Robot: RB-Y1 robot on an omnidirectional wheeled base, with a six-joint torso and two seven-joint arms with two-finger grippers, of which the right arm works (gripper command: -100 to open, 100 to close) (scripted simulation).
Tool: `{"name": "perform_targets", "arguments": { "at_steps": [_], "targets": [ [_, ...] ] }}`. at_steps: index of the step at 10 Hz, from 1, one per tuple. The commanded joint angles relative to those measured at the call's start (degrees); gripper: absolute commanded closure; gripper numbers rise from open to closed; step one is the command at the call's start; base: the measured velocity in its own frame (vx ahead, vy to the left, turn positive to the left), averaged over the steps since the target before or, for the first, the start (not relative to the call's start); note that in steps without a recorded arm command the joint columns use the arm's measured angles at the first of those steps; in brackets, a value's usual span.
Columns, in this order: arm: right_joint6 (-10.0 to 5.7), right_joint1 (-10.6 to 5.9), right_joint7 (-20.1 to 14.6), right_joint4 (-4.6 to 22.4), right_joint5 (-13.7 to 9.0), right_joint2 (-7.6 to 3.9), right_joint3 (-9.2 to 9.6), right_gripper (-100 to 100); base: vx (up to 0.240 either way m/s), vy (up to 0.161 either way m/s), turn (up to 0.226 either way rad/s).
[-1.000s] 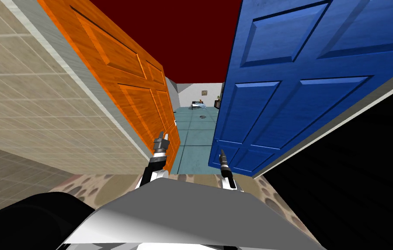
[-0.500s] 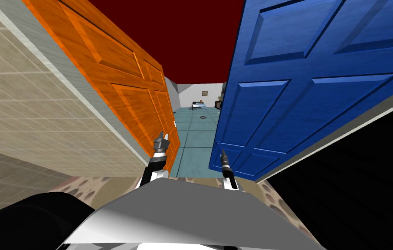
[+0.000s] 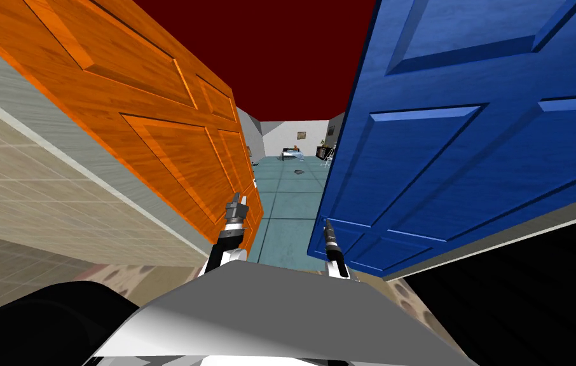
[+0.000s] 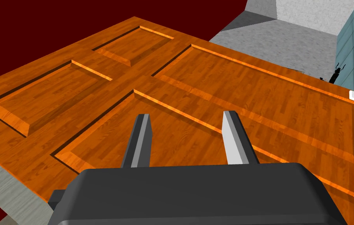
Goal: Push the door open
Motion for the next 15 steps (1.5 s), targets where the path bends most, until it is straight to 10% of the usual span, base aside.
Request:
{"name": "perform_targets", "arguments": {
  "at_steps": [1, 3, 4, 15],
  "targets": [
    [-0.31, -0.03, 0.1, 0.3, -0.1, 0.47, -0.2, -100, 0.185, -0.047, 0.029],
    [-0.32, 0.04, 0.1, 0.2, -0.1, 0.56, -0.19, -100, 0.134, -0.01, 0.015],
    [-0.32, 0.04, 0.1, 0.2, -0.1, 0.56, -0.19, 100, -0.017, -0.001, -0.002],
    [-0.14, 0.05, 0.9, 0.5, -1.7, -1.56, -3.0, 100, 0.08, 0.021, -0.02]
  ]
}}
